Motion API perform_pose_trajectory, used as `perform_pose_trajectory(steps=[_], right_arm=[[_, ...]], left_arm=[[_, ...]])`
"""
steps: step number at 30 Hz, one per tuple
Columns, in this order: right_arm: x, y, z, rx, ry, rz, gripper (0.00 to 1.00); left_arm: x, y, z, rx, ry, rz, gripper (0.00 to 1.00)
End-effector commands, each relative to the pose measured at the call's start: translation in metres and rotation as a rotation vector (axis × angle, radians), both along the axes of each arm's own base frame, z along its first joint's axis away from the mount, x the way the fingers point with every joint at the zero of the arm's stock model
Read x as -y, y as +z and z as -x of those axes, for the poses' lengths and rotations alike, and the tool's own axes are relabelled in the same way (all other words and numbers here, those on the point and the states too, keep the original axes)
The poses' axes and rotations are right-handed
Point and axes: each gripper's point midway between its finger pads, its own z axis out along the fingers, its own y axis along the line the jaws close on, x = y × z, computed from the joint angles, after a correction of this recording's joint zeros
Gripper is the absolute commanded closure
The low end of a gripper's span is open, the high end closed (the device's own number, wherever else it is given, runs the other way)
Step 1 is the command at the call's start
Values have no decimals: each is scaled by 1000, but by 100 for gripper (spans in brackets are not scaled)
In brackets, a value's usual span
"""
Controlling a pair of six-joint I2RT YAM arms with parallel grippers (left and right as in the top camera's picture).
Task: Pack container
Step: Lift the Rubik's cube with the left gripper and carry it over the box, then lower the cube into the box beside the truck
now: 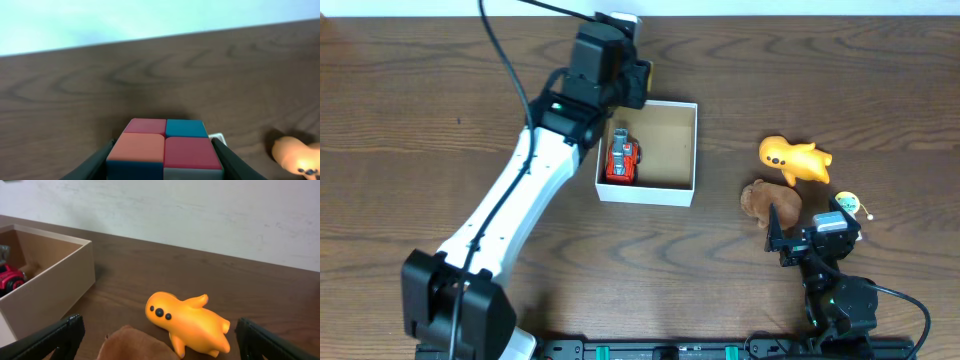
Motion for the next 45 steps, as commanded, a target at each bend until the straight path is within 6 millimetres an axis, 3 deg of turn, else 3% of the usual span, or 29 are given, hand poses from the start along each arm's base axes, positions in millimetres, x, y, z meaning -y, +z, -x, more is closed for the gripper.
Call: perform_pose_trajectory(steps=[1,6,11,25,31,39,45], right_arm=[[1,-2,0,-5,-6,-14,1],[1,-2,0,-5,-6,-14,1],[1,-2,0,-5,-6,-14,1],[1,-2,0,-5,-6,-14,1],[1,-2,0,-5,-7,-14,1],[1,-2,0,-5,-7,-14,1],[1,-2,0,-5,-7,-14,1]], left_arm=[[19,-22,0,-57,-8,15,60],[30,-55,4,-135,-17,-6,60],[27,-86,14,-232,-17,-57,60],[26,-143,13,-324,-29,-131,61],[20,-152,2,-311,-11,-138,61],[-2,-153,-9,-311,37,-132,60],[-6,-152,-12,-309,46,-129,60]])
